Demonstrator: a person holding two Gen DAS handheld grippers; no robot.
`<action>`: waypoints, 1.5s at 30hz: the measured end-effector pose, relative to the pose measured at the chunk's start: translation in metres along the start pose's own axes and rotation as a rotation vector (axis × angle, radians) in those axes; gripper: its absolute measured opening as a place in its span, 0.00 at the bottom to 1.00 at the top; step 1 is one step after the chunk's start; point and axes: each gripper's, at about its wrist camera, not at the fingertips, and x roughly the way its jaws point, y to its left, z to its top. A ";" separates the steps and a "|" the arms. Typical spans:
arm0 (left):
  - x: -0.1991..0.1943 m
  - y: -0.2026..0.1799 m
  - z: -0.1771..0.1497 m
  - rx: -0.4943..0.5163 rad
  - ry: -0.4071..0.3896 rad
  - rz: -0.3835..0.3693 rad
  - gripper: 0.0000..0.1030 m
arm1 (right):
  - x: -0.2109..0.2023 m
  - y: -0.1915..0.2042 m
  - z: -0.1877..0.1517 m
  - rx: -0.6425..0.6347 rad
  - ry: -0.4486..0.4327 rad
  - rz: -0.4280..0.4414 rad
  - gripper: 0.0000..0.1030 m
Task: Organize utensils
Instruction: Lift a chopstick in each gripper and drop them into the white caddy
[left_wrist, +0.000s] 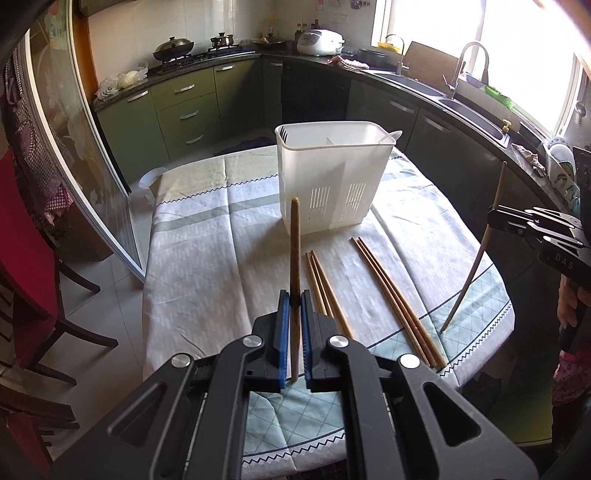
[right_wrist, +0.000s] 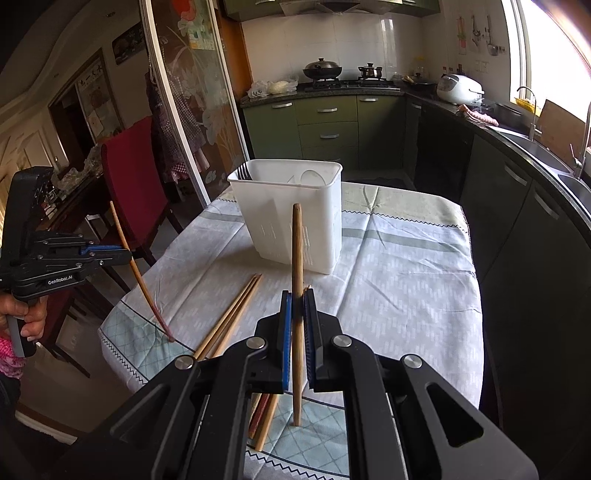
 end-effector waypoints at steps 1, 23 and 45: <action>-0.003 0.000 0.001 0.001 -0.008 -0.002 0.06 | -0.001 0.001 0.002 0.000 -0.006 0.001 0.07; -0.085 -0.010 0.148 0.012 -0.269 -0.079 0.06 | -0.073 -0.023 0.175 0.134 -0.330 0.117 0.07; 0.071 -0.005 0.170 -0.045 -0.083 -0.047 0.06 | 0.094 -0.041 0.160 0.130 -0.059 -0.011 0.07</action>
